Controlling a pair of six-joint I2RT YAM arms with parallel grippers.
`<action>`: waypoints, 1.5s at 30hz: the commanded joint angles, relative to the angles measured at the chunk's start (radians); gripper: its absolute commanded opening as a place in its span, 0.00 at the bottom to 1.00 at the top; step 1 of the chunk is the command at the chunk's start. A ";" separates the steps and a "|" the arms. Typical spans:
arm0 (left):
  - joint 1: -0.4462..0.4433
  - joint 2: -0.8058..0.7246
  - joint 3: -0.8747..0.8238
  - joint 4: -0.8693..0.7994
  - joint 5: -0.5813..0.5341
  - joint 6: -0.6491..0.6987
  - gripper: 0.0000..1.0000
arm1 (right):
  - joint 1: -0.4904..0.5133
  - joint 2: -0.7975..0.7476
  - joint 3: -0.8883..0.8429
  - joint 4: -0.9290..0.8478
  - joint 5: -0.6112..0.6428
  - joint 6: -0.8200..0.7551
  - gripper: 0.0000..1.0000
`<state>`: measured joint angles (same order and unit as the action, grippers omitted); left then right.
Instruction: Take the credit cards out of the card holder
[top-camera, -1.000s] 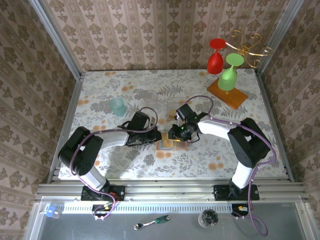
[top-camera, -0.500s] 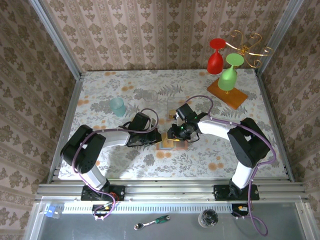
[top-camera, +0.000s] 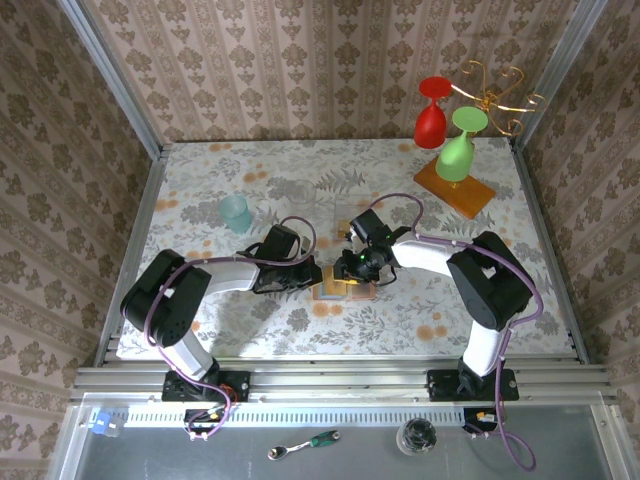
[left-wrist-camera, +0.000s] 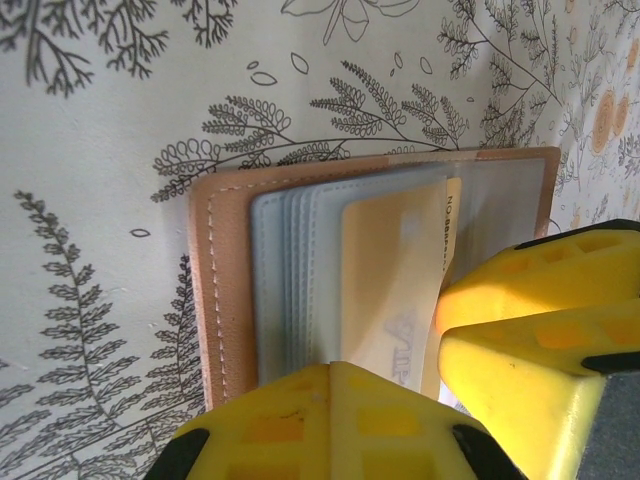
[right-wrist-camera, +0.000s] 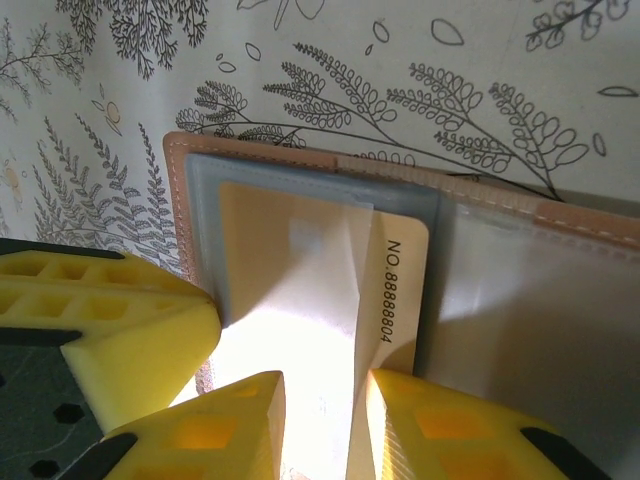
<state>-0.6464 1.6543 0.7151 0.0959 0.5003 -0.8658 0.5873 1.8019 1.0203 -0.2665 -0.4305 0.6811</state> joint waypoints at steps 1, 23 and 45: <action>0.007 0.003 -0.008 -0.026 -0.008 0.027 0.00 | 0.005 -0.028 0.001 -0.054 0.058 -0.012 0.30; -0.016 -0.016 0.093 -0.097 -0.007 0.049 0.00 | -0.001 -0.108 0.027 -0.096 0.063 -0.026 0.30; -0.033 0.047 0.093 -0.125 -0.040 0.067 0.00 | -0.020 -0.057 0.031 -0.072 0.039 -0.032 0.31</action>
<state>-0.6800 1.6894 0.8021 -0.0151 0.4713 -0.8249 0.5728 1.7237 1.0218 -0.3248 -0.3927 0.6586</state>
